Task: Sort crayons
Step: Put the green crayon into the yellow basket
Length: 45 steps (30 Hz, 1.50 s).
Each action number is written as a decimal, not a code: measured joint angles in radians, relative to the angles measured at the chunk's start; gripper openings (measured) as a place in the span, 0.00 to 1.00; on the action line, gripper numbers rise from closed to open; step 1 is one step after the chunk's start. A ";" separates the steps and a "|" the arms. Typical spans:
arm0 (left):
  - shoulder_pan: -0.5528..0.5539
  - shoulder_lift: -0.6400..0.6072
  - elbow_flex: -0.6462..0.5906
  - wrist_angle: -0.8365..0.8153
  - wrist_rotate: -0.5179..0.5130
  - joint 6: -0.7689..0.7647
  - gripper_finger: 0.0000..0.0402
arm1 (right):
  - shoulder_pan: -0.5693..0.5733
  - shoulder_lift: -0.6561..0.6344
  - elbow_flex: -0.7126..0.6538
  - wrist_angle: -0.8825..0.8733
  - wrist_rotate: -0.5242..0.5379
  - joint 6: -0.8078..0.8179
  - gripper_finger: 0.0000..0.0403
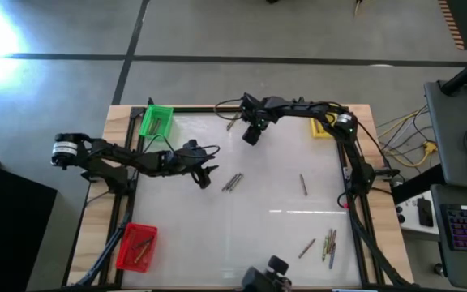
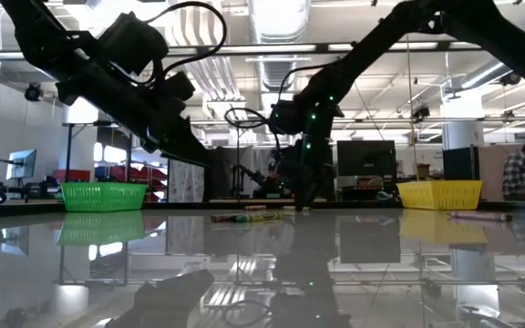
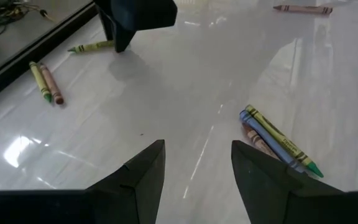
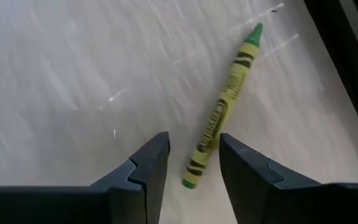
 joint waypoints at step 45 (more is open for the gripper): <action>0.005 0.316 0.101 -0.015 -0.072 -0.086 0.42 | -0.112 -0.540 -0.143 -0.410 0.347 0.224 0.03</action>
